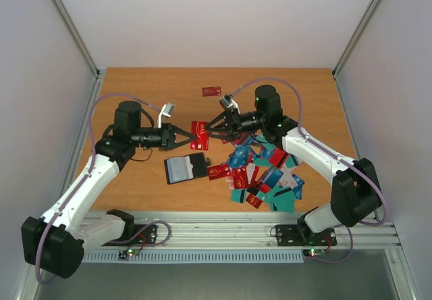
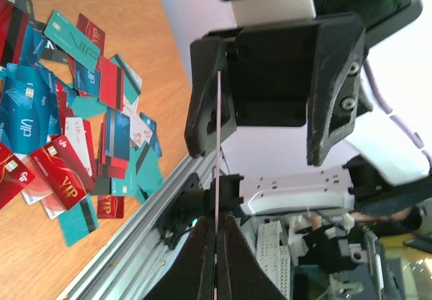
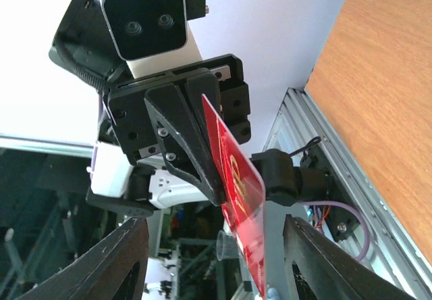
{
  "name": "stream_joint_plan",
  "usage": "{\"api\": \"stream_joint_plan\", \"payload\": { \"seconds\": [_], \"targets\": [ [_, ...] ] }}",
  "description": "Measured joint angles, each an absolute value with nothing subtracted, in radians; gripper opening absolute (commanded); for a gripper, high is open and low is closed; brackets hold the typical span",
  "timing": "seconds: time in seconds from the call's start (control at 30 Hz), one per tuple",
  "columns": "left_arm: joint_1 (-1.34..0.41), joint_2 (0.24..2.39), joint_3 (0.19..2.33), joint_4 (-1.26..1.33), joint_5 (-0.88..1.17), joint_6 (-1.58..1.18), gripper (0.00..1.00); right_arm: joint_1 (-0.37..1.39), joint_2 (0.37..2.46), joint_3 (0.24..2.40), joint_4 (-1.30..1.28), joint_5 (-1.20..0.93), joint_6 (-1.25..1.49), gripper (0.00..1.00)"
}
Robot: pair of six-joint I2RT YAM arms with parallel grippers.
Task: Put the credit cards into the card holder
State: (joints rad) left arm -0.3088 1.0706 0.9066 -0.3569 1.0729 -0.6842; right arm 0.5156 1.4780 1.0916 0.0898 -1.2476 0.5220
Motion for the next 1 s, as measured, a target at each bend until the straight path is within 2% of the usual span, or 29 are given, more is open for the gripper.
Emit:
{"api": "stream_joint_plan", "payload": {
  "seconds": [0.13,0.33,0.57,0.8,0.83,0.93,1.0],
  "targets": [
    [-0.309,1.051,0.840,-0.194,1.036,-0.828,0.00,0.521,1.478,1.046,0.209,-1.222,0.635,0.46],
    [-0.309,1.039,0.809,-0.046,1.006,-0.944,0.00,0.532,1.482,1.042,0.350,-1.193,0.744,0.24],
    [-0.309,1.023,0.801,0.022,0.971,-0.996,0.00,0.532,1.520,1.041,0.503,-1.181,0.857,0.15],
    [-0.309,1.022,0.796,0.046,0.968,-1.023,0.02,0.532,1.525,1.045,0.474,-1.181,0.845,0.01],
    [-0.309,1.022,0.796,0.045,0.968,-1.026,0.08,0.532,1.525,1.048,0.452,-1.180,0.828,0.01],
    [-0.309,1.022,0.793,0.030,0.957,-1.027,0.40,0.533,1.523,1.067,0.371,-1.176,0.766,0.01],
    [-0.309,1.022,0.802,-0.051,0.925,-1.005,0.54,0.537,1.515,1.081,0.289,-1.169,0.713,0.01]
  ]
}}
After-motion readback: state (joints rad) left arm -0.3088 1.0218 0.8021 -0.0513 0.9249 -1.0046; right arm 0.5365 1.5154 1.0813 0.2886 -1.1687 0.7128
